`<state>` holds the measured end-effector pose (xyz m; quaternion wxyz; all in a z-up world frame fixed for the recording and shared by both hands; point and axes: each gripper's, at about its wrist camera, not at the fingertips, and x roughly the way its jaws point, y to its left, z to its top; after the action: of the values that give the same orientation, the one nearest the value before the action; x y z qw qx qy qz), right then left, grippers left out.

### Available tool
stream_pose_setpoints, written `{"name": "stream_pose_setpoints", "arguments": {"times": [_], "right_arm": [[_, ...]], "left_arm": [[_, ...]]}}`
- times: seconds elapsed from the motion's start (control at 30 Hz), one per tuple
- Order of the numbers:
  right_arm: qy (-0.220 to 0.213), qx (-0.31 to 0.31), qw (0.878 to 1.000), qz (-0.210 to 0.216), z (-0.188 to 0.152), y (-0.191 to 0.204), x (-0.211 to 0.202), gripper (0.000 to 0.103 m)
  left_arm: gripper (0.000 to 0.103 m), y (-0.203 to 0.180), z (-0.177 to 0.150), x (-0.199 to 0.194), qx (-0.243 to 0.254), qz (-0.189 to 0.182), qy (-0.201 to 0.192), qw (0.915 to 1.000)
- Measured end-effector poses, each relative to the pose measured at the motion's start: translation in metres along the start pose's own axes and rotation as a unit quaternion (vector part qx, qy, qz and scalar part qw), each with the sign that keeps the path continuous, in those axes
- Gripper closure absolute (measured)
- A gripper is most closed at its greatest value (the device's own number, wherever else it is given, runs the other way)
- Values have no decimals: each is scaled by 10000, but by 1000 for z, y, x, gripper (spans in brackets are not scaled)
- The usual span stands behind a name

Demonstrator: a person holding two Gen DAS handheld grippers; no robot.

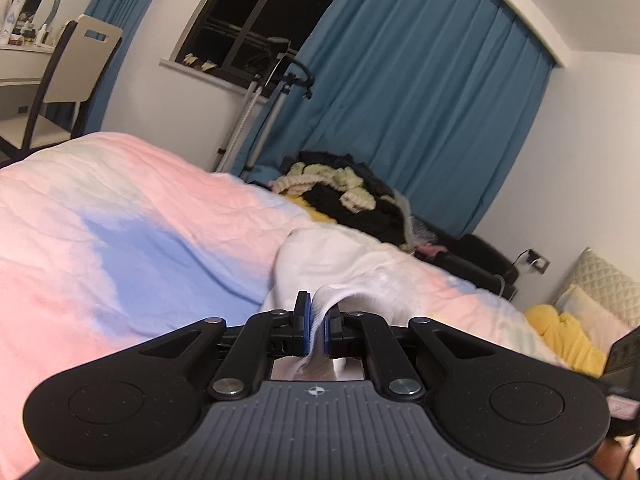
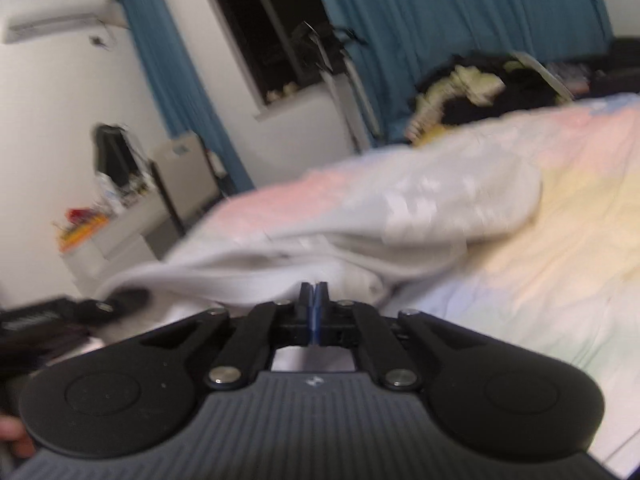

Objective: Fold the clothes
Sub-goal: 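Grasp another edge of the T-shirt with the right gripper while the left gripper holds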

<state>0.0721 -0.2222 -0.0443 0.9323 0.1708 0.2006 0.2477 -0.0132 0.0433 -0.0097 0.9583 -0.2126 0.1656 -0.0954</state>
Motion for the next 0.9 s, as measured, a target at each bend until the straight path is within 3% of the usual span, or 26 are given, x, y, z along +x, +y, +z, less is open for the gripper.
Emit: {"name": "stream_pose_setpoints", "arguments": {"times": [0.1,0.23,0.3,0.33,0.37,0.5,0.53,0.57,0.6,0.67,0.7,0.73,0.8,0.9], "right_arm": [[-306,-110,9995,14,13,2,-21,102],[252,-442,9980,384,10,4,-6,96],[643,-770,9935,530,-1,15,12,83],[782,-1028,9904,485,-8,24,19,66],[903,-1277,9866,455,-16,33,25,59],[836,-1870,9788,36,-34,51,50,61],[712,-1898,9792,-96,-33,50,53,73],[602,-1778,9821,-134,-30,45,54,96],[501,-1615,9855,-147,-26,39,54,98],[274,-1067,9938,-124,-14,25,45,99],[118,-763,9970,-97,-8,16,37,99],[-47,-536,9985,-110,-3,10,29,99],[-368,-172,9991,-141,7,-2,12,99],[-755,53,9971,-81,20,-14,-7,99]], "left_arm": [[95,0,1,-2,-69,-310,-53,9995],[95,0,1,2,-264,-780,78,9966],[95,-2,-1,3,-230,-896,83,9957],[95,-3,-2,4,-204,-918,88,9955],[95,-4,-2,5,-182,-923,99,9955],[95,-8,-6,7,-61,-842,91,9964],[94,-9,-6,8,19,-758,90,9971],[94,-11,-7,9,122,-650,114,9977],[91,-13,-8,11,232,-547,140,9981],[69,-19,-11,14,501,-346,210,9979],[45,-24,-12,15,653,-257,242,9972],[35,-29,-15,17,866,-208,265,9957],[34,-41,-24,22,1428,-163,352,9890],[33,-61,-46,35,2269,-37,651,9717]]}}
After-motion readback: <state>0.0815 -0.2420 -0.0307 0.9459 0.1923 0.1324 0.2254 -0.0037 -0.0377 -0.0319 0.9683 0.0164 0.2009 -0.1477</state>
